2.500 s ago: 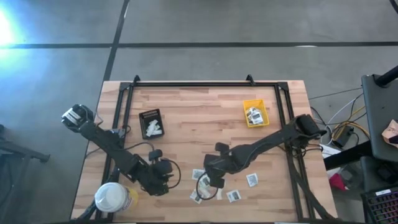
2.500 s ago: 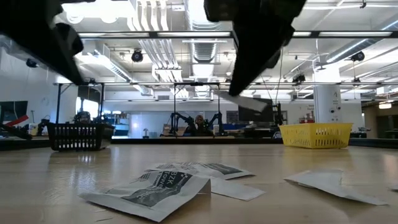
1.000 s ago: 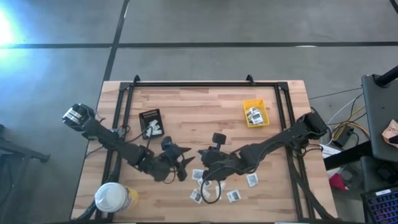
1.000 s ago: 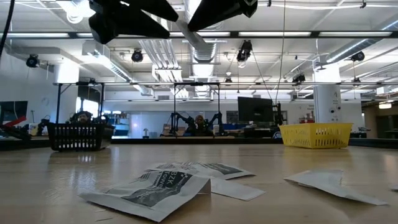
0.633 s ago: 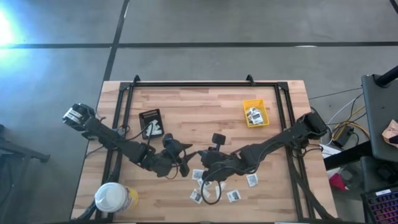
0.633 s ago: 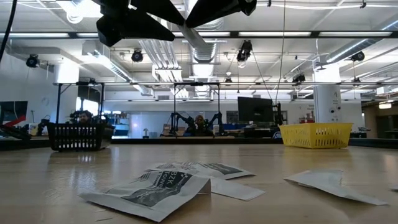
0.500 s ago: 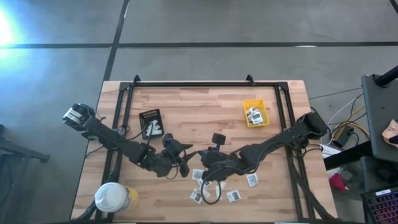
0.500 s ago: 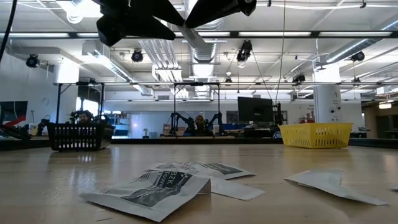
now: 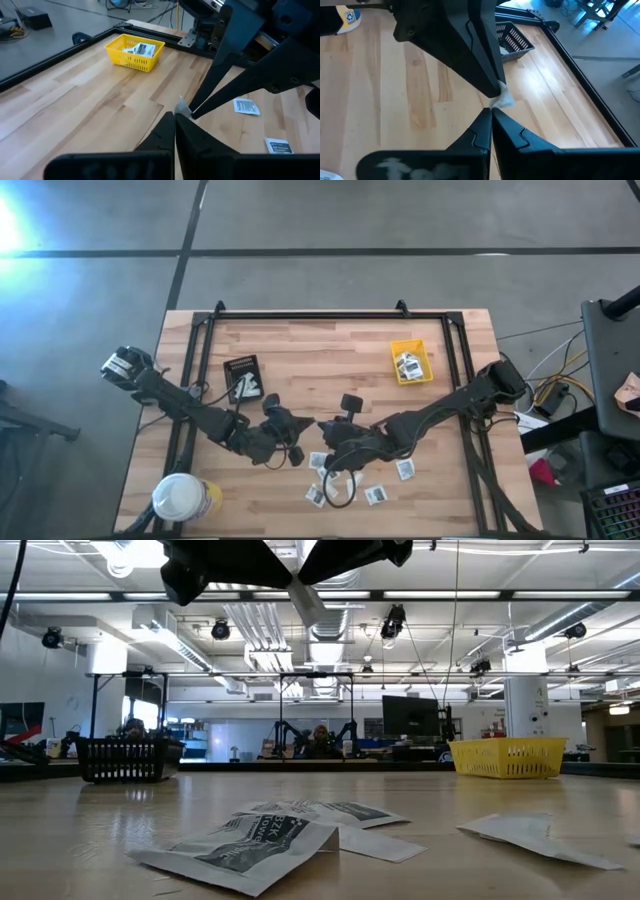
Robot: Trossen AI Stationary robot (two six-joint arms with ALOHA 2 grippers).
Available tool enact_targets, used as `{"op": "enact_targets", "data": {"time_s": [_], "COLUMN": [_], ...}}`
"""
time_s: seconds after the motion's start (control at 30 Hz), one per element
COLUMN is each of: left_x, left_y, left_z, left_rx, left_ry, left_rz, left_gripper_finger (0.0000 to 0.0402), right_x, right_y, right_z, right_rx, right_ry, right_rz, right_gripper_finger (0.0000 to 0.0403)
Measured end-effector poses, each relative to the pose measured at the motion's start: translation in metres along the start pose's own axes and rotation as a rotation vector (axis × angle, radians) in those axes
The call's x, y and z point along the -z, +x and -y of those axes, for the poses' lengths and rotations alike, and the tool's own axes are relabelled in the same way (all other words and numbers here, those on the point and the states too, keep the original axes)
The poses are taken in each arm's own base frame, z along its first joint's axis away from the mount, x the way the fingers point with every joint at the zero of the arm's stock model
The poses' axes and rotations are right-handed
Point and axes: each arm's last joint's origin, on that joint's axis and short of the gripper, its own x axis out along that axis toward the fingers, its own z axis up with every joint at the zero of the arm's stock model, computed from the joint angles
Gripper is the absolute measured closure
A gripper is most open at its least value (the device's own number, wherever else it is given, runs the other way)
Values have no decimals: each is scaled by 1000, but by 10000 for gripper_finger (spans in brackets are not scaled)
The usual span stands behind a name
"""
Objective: Pick & Place First Aid Supplies
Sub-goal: Put the green bandage into the black bin
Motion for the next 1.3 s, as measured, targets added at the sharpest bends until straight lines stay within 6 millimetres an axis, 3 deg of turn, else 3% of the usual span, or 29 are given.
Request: {"op": "enact_targets", "data": {"time_s": [0.27,0.9,1.3], "left_x": [0,3,0], "left_y": [0,-1,-14], "left_z": [0,1,-15], "left_rx": [7,48,-14], "left_ry": [25,69,121], "left_rz": [-2,-41,-125], "left_gripper_finger": [401,401,401], "right_x": [0,0,1], "right_y": [0,-1,-28], "right_z": [0,3,27], "right_rx": [-5,7,39], "right_ry": [13,-3,51], "right_rz": [-3,-12,-104], "right_gripper_finger": [386,276,241]}}
